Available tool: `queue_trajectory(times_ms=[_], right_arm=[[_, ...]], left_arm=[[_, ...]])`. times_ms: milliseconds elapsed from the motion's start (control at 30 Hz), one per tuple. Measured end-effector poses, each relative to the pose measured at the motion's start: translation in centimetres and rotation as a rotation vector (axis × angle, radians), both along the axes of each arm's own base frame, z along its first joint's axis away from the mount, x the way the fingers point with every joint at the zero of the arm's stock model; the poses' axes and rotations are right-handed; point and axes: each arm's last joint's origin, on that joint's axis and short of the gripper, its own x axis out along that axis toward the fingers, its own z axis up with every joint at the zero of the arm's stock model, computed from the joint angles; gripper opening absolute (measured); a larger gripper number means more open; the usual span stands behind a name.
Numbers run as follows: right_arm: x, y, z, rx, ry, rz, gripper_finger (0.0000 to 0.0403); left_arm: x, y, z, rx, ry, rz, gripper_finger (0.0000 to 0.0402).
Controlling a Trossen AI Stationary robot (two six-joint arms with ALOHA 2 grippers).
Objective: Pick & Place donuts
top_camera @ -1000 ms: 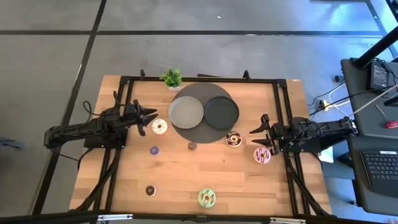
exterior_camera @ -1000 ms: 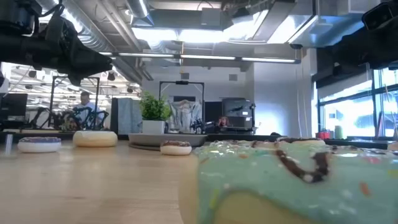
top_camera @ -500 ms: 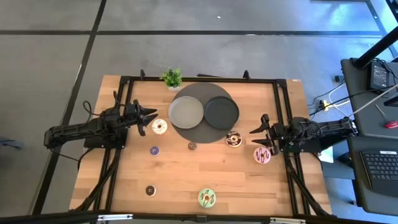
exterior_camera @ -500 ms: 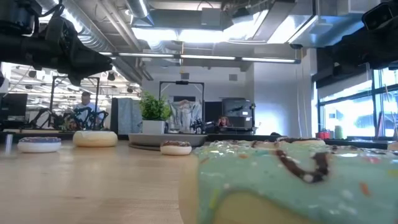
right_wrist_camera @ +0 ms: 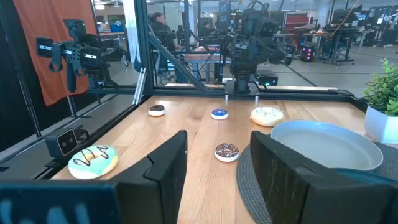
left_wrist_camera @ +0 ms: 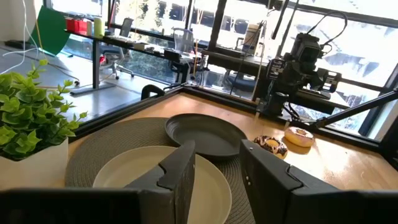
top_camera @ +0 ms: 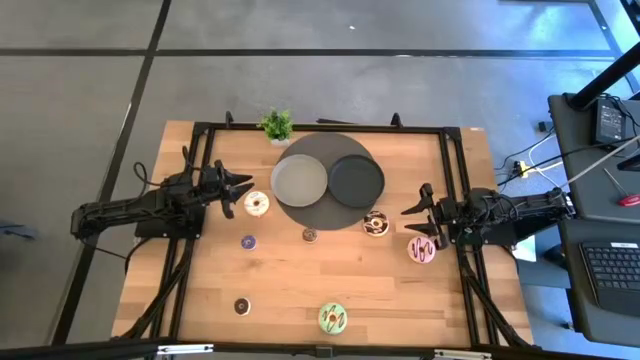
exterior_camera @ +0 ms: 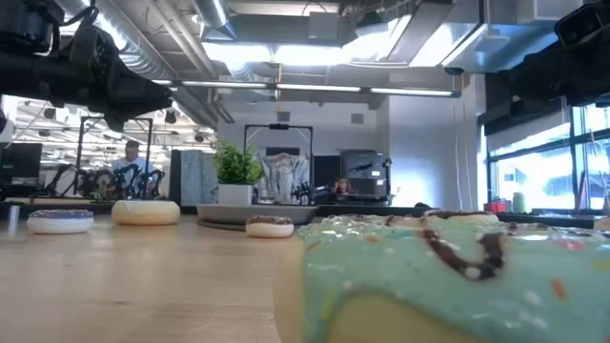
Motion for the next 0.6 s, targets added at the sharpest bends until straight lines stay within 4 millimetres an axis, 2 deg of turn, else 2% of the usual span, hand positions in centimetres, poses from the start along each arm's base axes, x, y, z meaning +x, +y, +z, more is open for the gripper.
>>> queue_trajectory(times_ms=[367,600], right_arm=[[0.0,0.0,0.19,0.009,-0.018,0.0,0.0177],[-0.02,-0.07,0.64,0.182,-0.038,-0.012,0.0177]], left_arm=[[0.0,0.0,0.0,0.0,0.0,0.0,0.0123],[0.0,0.0,0.0,0.0,0.0,0.0,0.0123]])
